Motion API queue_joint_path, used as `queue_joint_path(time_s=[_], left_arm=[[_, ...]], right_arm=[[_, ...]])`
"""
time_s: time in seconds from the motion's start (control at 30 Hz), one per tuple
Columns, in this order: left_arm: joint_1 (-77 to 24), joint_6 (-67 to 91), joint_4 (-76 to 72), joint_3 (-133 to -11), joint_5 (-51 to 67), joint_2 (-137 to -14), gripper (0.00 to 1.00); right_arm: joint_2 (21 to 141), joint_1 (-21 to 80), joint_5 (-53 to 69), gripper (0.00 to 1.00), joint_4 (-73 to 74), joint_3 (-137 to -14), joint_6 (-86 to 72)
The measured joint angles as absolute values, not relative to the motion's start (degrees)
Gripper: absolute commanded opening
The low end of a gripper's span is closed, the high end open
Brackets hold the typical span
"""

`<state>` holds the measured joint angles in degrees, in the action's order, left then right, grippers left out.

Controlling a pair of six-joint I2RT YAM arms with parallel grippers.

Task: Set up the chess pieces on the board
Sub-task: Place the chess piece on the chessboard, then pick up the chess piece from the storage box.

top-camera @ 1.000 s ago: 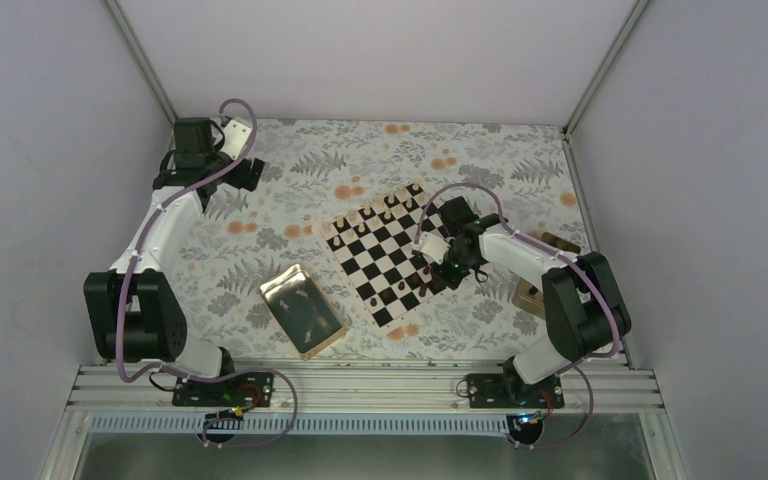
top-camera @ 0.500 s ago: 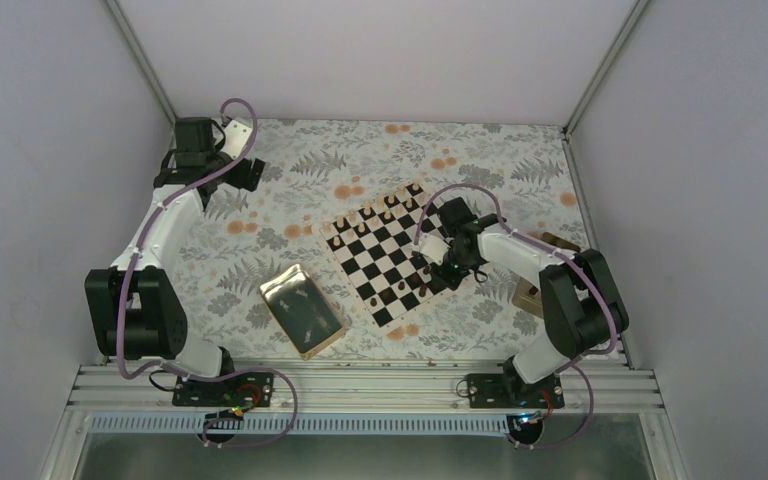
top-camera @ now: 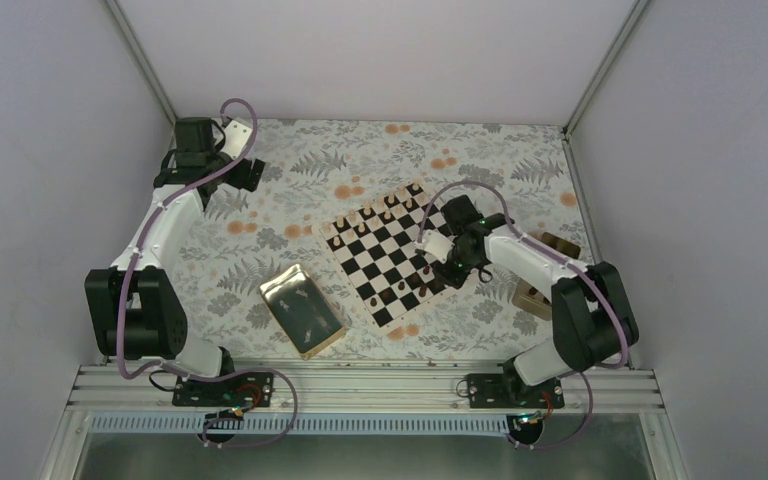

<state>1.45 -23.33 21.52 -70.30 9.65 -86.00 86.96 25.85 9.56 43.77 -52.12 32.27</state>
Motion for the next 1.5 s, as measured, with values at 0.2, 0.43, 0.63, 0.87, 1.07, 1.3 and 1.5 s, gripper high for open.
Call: queue_joint_path(time_s=[0.2,0.43,0.63,0.87,1.07,1.3,1.5], left_arm=[[1.5,-23.3,21.5,-70.3,9.6,-86.0,1.00],[1.5,-23.6,21.6,-70.3,9.6,-86.0,1.00],[1.4,-24.7,21.4,-69.8,8.1,-85.9,1.00],[0.9,-25.3,19.7,-68.0,7.1,-85.7,1.00],[0.5,-26.4,17.3,-66.9,6.0,-85.7,1.00],[0.2,-26.6,14.1,-64.0,5.0,-85.7,1.00],[0.2,-26.6,13.0,-62.5,4.7,-85.8,1.00]], right_arm=[[83.2,25.3,8.4,0.34,47.1,-55.4,32.2],[75.1,13.6,8.1,0.38,50.9,-60.3,33.6],[71.9,-8.1,8.0,0.40,52.0,-61.4,39.6],[77.7,-22.8,8.4,0.42,51.7,-62.0,43.7],[82.6,-24.5,8.4,0.45,50.5,-62.0,43.9],[86.1,-24.8,7.3,0.46,48.5,-62.0,42.6],[87.6,-24.8,6.2,0.47,46.7,-62.0,40.2]])
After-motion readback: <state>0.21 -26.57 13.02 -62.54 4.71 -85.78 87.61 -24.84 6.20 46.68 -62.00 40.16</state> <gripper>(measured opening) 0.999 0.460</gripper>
